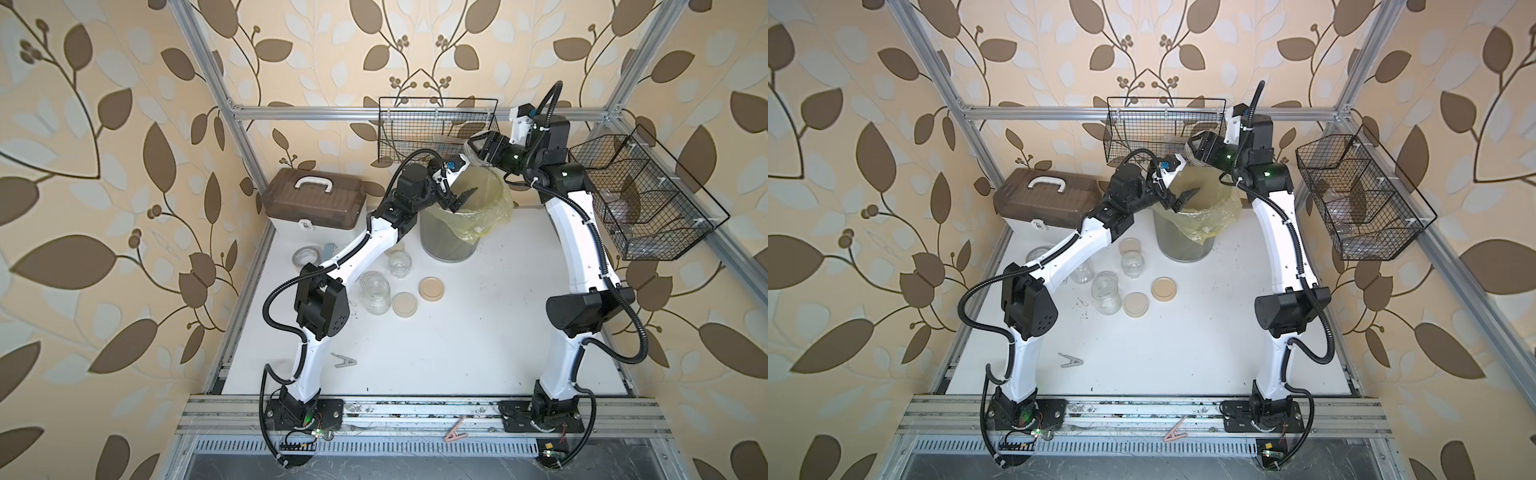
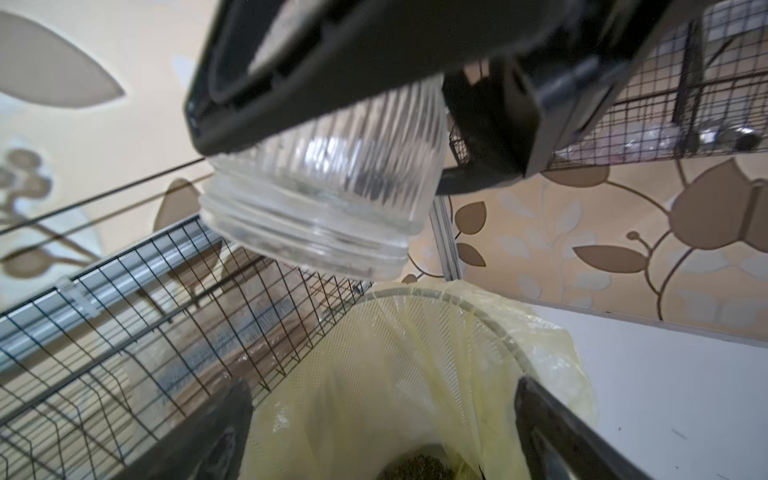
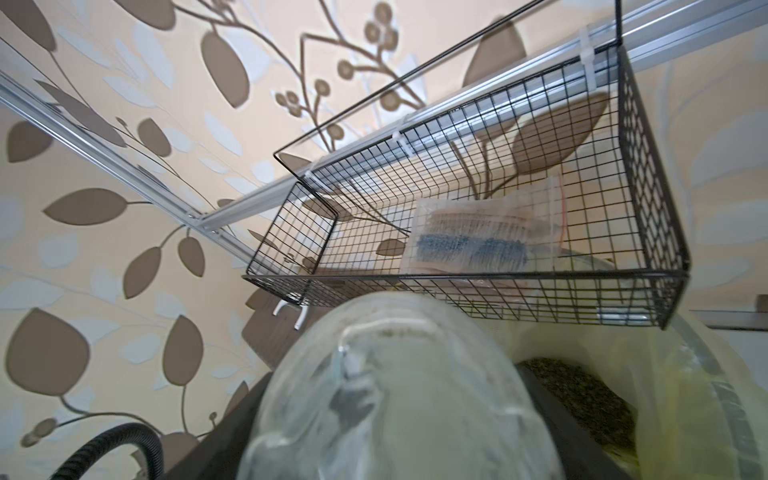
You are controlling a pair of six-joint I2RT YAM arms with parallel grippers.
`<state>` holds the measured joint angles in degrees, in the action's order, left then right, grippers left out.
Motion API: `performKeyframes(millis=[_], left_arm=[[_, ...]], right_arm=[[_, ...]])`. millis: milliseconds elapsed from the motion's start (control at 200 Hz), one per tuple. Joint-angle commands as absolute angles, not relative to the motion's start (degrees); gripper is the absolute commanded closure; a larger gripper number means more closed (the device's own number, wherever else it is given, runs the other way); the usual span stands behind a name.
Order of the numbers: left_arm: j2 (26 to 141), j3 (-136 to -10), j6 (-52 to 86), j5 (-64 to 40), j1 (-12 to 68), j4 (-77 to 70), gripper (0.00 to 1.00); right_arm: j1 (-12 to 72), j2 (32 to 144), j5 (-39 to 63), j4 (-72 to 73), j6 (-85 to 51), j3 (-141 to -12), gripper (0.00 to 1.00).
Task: Empty moldy tea leaves from jars
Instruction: Place the jar at the center of the board.
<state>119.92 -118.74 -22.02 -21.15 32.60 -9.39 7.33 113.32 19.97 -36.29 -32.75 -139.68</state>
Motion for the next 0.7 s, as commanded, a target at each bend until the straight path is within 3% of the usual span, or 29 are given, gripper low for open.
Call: performKeyframes(millis=[0,395,695], left_arm=[[116.17,-121.99,-19.56,-30.91,30.55,-14.51,0.01],[122.17,-134.55,-12.82,-40.34,29.06,-18.18,0.01],[122.74,-135.53,-11.94,-43.40,29.02,-19.42,0.01]], right_arm=[[6.46,109.58,27.43,-28.09,-37.76,-138.17,0.61],[6.34,104.57,40.93,-20.59,-40.87,-131.65,0.60],[8.80,103.79,45.50,-17.71,-42.52,-130.54,0.60]])
